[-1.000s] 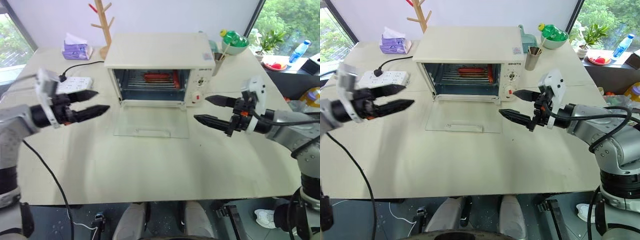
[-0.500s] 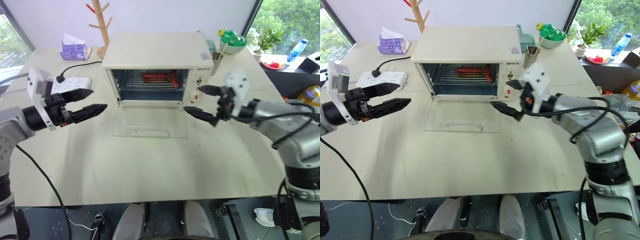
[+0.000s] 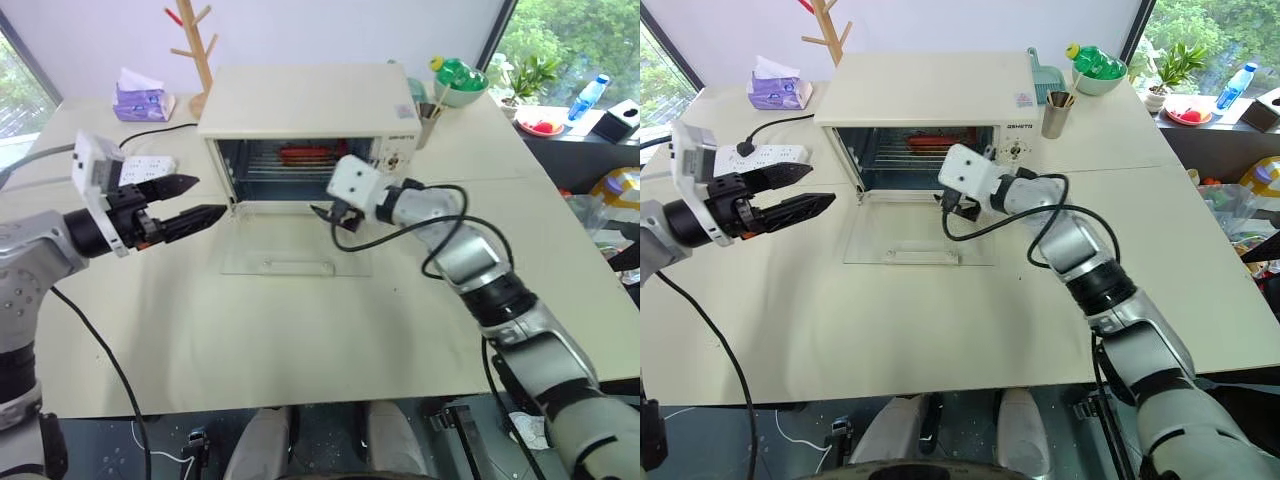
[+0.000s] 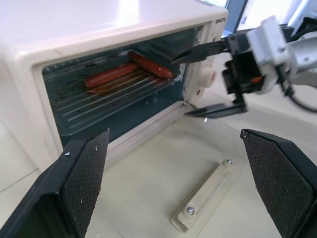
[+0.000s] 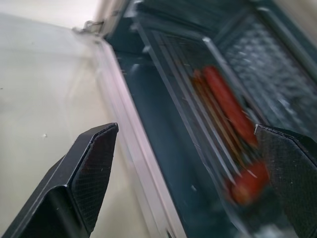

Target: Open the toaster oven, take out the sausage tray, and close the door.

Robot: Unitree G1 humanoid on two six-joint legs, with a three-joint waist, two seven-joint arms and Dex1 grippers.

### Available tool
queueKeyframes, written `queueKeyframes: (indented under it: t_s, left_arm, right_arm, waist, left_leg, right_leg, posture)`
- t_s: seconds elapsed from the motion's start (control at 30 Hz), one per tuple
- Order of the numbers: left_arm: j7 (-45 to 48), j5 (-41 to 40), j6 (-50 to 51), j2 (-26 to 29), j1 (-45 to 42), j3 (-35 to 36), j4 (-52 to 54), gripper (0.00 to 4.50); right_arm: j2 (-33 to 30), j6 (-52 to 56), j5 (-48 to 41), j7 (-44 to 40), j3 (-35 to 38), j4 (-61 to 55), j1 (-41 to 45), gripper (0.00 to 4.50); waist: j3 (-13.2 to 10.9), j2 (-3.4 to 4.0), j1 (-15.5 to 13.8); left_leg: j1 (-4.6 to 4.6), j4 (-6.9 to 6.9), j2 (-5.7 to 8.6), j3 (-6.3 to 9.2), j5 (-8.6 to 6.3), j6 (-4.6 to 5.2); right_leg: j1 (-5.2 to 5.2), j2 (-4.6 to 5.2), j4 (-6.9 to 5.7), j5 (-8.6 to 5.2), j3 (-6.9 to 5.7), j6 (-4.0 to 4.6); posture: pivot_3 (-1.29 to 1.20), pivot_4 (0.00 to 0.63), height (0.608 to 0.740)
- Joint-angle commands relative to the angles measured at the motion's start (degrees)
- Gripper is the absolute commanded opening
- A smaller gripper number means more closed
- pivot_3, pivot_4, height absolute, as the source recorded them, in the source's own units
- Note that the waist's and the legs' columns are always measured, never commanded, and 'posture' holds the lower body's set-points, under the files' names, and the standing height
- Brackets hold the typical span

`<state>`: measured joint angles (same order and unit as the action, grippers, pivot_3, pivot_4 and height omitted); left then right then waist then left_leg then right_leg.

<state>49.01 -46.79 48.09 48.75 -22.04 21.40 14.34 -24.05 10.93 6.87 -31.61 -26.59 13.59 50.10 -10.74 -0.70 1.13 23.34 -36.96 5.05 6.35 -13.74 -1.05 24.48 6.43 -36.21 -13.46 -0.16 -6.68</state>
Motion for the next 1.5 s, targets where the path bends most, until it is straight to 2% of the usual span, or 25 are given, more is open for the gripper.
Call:
queueKeyframes:
  t_s: [0.03,0.37,0.67,0.8,1.1,1.4,1.43,1.5]
  left_arm:
    - [-0.7,-0.2,-1.3,0.2,-0.4,0.9,1.5,4.43]
    - [-1.2,-0.1,-1.4,0.3,-2.0,0.0,0.5,4.43]
    - [-1.1,0.7,-1.8,0.0,-3.8,-1.5,-1.0,4.43]
    - [-1.1,0.6,-1.8,-0.2,-4.2,-1.9,-1.2,4.5]
    - [0.1,2.1,-3.0,-0.6,-4.7,-3.7,-3.7,4.5]
    - [0.2,3.8,-4.9,-1.9,-5.0,-5.0,-6.6,4.5]
    - [0.3,3.9,-5.0,-1.9,-5.1,-5.1,-6.8,4.5]
    - [0.4,4.2,-5.3,-2.1,-5.4,-5.3,-7.3,4.5]
  right_arm:
    - [3.0,-8.4,7.0,3.9,-1.7,9.0,5.6,4.5]
    - [11.4,-23.2,19.1,16.1,-4.3,37.6,17.9,4.5]
    - [14.3,-27.8,21.9,19.9,-3.4,46.0,20.5,4.5]
    - [14.8,-27.9,22.6,21.4,-3.1,48.3,21.4,2.75]
    - [16.2,-28.6,24.6,23.7,-3.7,53.1,23.0,2.75]
    - [17.6,-28.9,26.5,25.4,-3.9,56.5,24.3,2.75]
    - [17.7,-29.0,26.7,25.6,-3.9,56.8,24.5,2.19]
    - [17.8,-29.0,26.9,25.9,-3.9,57.3,24.8,1.4]
  waist:
    - [0.0,0.0,0.1]
    - [0.0,0.0,0.7]
    - [0.0,0.0,1.7]
    - [0.0,0.0,1.8]
    - [0.0,0.0,2.2]
    - [0.0,0.0,2.8]
    - [0.0,0.0,2.8]
    - [0.0,0.0,2.8]
  left_leg:
    - [0.0,0.01,0.0,0.0,0.01,-0.02]
    - [0.0,0.19,-0.01,0.11,0.27,-0.47]
    - [-0.05,0.48,-0.02,0.13,0.41,-0.69]
    - [-0.07,0.81,-0.05,0.13,0.57,-0.94]
    - [-0.08,0.84,-0.7,0.06,0.62,-1.03]
    - [-0.08,0.88,-0.76,0.06,0.65,-1.08]
    - [-0.08,0.9,-0.77,0.05,0.65,-1.09]
    - [-0.08,0.91,-0.78,0.05,0.66,-1.09]
  right_leg:
    - [0.01,0.0,0.0,0.01,0.0,0.01]
    - [0.08,-0.07,-0.03,0.04,0.0,0.08]
    - [0.18,-0.12,-0.04,0.04,0.05,0.09]
    - [0.32,-0.25,-0.04,0.08,0.08,0.19]
    - [0.4,-0.81,0.0,0.3,0.11,0.55]
    - [0.45,-0.87,0.0,0.33,0.12,0.61]
    - [0.46,-0.87,0.0,0.33,0.12,0.61]
    - [0.47,-0.88,0.0,0.34,0.12,0.62]
  posture:
    - [0.0,0.15,0.74]
    - [0.0,0.15,0.74]
    - [0.0,0.15,0.74]
    - [0.0,0.15,0.74]
    - [0.0,0.15,0.74]
    - [0.0,0.15,0.74]
    - [0.0,0.15,0.74]
    - [0.0,0.15,0.74]
